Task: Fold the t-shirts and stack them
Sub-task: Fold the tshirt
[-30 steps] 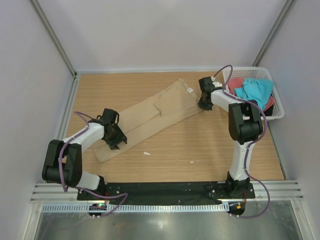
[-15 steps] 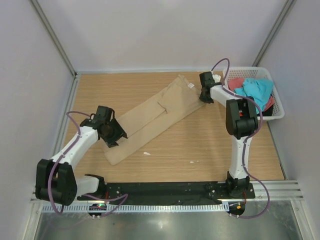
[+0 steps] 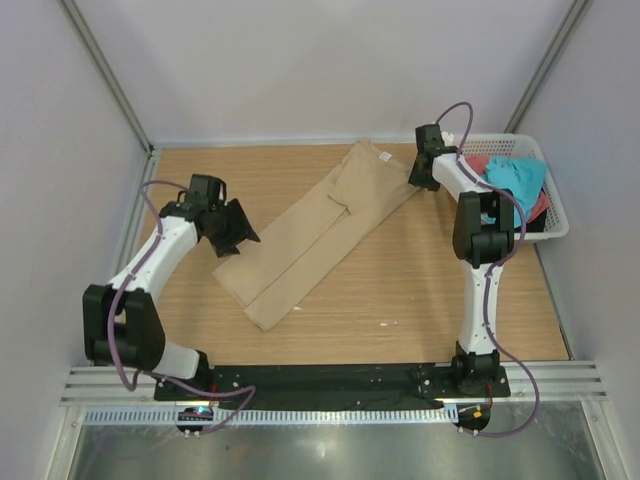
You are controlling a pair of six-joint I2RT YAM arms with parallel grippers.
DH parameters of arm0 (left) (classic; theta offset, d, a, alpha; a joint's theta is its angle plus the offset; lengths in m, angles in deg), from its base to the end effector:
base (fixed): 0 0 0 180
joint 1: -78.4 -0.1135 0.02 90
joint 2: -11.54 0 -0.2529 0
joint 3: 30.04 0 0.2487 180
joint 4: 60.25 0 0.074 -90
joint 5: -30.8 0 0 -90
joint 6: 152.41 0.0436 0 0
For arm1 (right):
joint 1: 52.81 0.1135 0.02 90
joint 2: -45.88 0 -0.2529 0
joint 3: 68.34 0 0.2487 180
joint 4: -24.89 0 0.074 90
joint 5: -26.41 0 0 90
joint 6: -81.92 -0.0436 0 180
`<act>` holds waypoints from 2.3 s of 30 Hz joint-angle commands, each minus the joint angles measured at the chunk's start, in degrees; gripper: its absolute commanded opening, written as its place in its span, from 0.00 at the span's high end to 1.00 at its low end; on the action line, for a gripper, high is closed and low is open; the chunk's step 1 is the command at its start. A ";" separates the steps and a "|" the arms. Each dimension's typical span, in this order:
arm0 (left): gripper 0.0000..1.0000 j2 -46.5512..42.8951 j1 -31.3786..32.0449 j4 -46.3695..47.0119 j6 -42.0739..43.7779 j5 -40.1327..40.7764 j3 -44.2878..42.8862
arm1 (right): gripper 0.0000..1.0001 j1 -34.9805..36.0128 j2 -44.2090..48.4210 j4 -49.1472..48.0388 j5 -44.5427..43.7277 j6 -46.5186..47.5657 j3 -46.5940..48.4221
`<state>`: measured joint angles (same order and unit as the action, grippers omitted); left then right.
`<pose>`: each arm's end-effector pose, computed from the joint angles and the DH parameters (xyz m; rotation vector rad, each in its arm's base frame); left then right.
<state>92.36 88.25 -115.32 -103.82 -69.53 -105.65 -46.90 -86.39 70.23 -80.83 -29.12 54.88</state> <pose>0.2797 -0.0565 0.2391 -0.6723 2.6174 -0.5302 0.5017 0.0389 0.1675 0.4436 2.4281 -0.1789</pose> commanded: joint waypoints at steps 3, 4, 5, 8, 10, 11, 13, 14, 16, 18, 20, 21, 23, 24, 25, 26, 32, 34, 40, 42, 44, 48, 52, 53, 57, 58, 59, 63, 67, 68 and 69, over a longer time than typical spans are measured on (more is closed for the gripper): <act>0.39 9.44 -3.43 -3.72 7.48 4.33 -6.38 | 0.51 2.95 16.39 4.75 4.40 -8.91 -8.77; 0.40 9.97 -3.69 -3.29 7.40 4.09 -5.86 | 0.50 2.96 17.91 4.49 4.66 -9.98 -10.88; 0.40 10.41 -3.96 -2.59 6.96 3.13 -4.90 | 0.49 4.01 19.66 4.14 4.67 -11.03 -12.99; 0.44 10.07 -4.05 2.24 4.85 -1.62 -0.24 | 0.47 5.77 24.50 1.94 7.73 -15.52 -22.29; 0.44 10.24 -4.04 4.70 3.97 -2.07 2.83 | 0.47 6.74 27.48 0.36 10.37 -17.54 -25.56; 0.44 10.76 -3.96 4.72 3.97 -0.67 3.11 | 0.47 7.35 28.37 -0.26 10.81 -17.89 -28.36; 0.44 13.47 -4.66 2.71 3.97 1.44 3.29 | 0.48 9.29 30.31 -1.22 11.43 -18.60 -30.75; 0.44 14.53 -5.62 2.00 3.88 2.93 3.55 | 0.48 9.99 32.23 -1.58 11.87 -18.86 -33.38; 0.44 16.47 -6.76 0.50 2.57 4.96 4.60 | 0.47 10.87 33.91 -3.24 13.01 -20.17 -36.11; 0.44 17.35 -8.78 -0.38 1.42 6.72 5.74 | 0.48 11.14 36.02 -3.95 12.84 -21.15 -39.81; 0.44 18.15 -11.50 -0.29 -0.50 7.25 8.63 | 0.48 11.05 37.60 -5.27 12.23 -22.02 -42.96; 0.44 18.32 -12.21 -0.29 -1.04 7.60 9.78 | 0.48 11.05 39.18 -6.66 12.22 -22.03 -43.77; 0.44 18.41 -13.27 -0.64 -2.26 9.44 12.67 | 0.48 10.70 40.33 -8.17 12.66 -21.77 -45.43; 0.44 18.24 -13.45 -1.43 -2.53 10.14 13.39 | 0.47 10.44 41.29 -9.74 12.84 -21.68 -45.88; 0.44 18.15 -13.54 -2.13 -2.62 13.63 13.83 | 0.46 10.17 41.56 -10.71 13.10 -21.50 -46.14; 0.45 16.50 -13.71 -2.84 -3.50 15.41 14.53 | 0.45 9.13 41.83 -11.68 13.97 -21.50 -46.76; 0.44 6.30 -13.80 -6.27 -9.65 19.47 18.93 | 0.41 3.77 38.85 -20.29 16.44 -24.22 -47.29; 0.44 2.43 -13.80 -8.28 -10.70 19.82 17.80 | 0.40 2.97 36.92 -23.54 19.25 -25.71 -47.29; 0.42 -2.68 -13.80 -11.37 -8.62 19.03 9.64 | 0.39 0.95 30.85 -32.76 21.97 -29.40 -46.76; 0.41 -2.68 -13.80 -11.02 -7.11 17.71 8.04 | 0.40 0.51 27.78 -35.15 22.94 -29.76 -45.54; 0.41 -3.38 -13.80 -9.10 -4.39 15.79 7.33 | 0.43 0.42 24.80 -36.81 23.47 -29.76 -44.13; 0.41 -5.75 -13.80 -4.52 -1.75 12.01 8.73 | 0.48 -0.37 21.01 -39.71 23.30 -29.77 -42.98; 0.41 -6.46 -13.71 -1.62 -0.87 7.96 9.09 | 0.50 -0.81 16.96 -41.39 24.09 -29.24 -40.62; 0.41 -6.37 -13.71 -1.00 -0.52 7.69 8.91 | 0.50 -0.90 16.43 -42.35 24.44 -29.15 -40.35; 0.39 -6.64 -13.71 0.41 -0.17 6.02 8.12 | 0.53 -1.08 13.45 -43.51 24.71 -27.84 -38.68; 0.39 -6.55 -13.71 0.58 0.01 5.15 7.95 | 0.53 -1.25 12.22 -43.16 24.62 -27.39 -37.28; 0.39 -6.55 -13.80 1.11 0.27 4.79 7.86 | 0.54 -1.34 11.51 -42.37 24.53 -26.78 -36.40; 0.38 -5.76 -13.54 2.43 1.42 3.39 7.33 | 0.64 -1.60 8.00 -40.08 25.06 -24.14 -31.48; 0.37 -4.53 -12.75 3.57 2.12 3.65 7.24 | 0.74 -2.31 4.74 -37.01 26.19 -19.67 -24.55; 0.37 -4.27 -12.49 4.18 2.12 4.17 7.42 | 0.76 -2.57 3.08 -35.87 26.63 -19.05 -23.22; 0.36 -3.92 -11.96 4.71 2.12 4.26 7.59 | 0.81 -2.75 2.46 -34.99 26.73 -18.43 -21.81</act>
<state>87.64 75.37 -114.05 -103.25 -64.61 -96.71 -48.58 -81.25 31.19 -53.90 -52.39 28.76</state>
